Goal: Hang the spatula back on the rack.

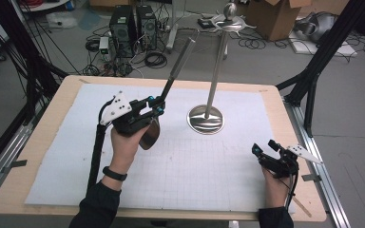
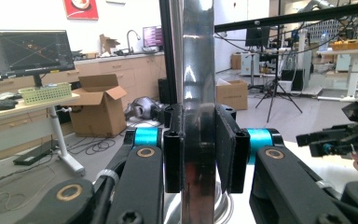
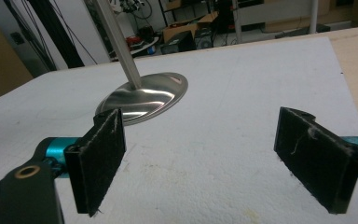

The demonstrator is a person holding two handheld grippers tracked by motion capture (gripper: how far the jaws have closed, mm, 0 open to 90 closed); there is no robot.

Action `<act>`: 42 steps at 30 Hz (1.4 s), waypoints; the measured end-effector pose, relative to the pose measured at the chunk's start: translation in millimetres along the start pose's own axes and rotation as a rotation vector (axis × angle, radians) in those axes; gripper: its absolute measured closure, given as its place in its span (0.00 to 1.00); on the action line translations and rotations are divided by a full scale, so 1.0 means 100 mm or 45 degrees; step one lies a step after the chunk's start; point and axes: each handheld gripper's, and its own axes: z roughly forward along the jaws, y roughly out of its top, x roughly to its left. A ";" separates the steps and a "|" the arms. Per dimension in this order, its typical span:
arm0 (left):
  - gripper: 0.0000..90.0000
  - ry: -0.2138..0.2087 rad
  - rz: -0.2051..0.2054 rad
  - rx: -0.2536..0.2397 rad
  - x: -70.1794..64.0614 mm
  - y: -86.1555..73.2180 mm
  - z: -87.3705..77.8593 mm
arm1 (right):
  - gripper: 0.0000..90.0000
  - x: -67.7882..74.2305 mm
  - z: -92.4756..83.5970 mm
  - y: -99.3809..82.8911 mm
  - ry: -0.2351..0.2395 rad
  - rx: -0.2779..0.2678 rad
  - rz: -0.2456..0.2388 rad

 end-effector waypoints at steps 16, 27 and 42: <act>0.83 -0.006 -0.013 0.037 0.02 0.00 0.36 | 0.18 0.00 0.00 0.00 0.009 0.002 -0.004; 0.83 -0.004 -0.056 0.043 0.09 -0.09 0.46 | 0.18 0.00 0.00 0.00 0.011 0.002 -0.006; 0.83 -0.047 -0.097 0.045 0.12 -0.22 0.59 | 0.18 0.00 0.01 0.00 0.017 0.003 -0.001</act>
